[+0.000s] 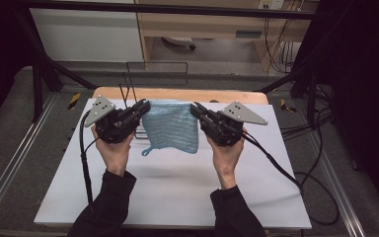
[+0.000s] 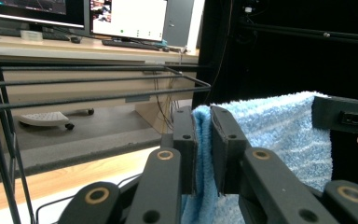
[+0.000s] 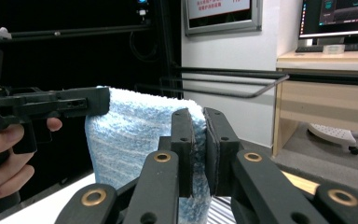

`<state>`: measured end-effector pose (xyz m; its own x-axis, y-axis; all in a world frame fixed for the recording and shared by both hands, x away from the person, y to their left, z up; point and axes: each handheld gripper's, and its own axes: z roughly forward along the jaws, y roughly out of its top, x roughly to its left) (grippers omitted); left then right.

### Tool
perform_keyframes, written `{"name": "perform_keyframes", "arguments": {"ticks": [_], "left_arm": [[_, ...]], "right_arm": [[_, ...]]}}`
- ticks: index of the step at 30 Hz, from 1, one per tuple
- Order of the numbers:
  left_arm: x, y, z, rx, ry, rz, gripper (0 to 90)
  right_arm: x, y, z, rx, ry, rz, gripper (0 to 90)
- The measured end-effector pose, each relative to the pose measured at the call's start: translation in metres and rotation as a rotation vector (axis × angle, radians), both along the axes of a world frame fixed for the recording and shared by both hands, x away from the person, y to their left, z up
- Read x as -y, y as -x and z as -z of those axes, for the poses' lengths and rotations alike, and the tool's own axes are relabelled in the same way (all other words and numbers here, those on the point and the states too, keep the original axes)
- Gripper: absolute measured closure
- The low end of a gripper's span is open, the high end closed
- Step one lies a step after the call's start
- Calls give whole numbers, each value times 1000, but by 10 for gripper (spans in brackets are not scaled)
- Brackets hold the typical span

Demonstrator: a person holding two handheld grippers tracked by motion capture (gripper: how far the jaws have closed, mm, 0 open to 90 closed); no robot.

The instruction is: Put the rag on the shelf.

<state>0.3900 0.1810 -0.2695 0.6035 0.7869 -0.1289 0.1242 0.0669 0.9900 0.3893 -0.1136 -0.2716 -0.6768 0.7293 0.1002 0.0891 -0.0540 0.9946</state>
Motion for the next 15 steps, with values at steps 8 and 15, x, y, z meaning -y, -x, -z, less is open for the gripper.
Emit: {"name": "perform_keyframes", "arguments": {"ticks": [8,15], "left_arm": [[-6,-6,-12,23,26,-5,811],[-10,-10,-25,47,43,-16,811]], "right_arm": [[-6,-7,-12,29,-11,3,837],[-13,-12,-27,60,3,9,837]]}}
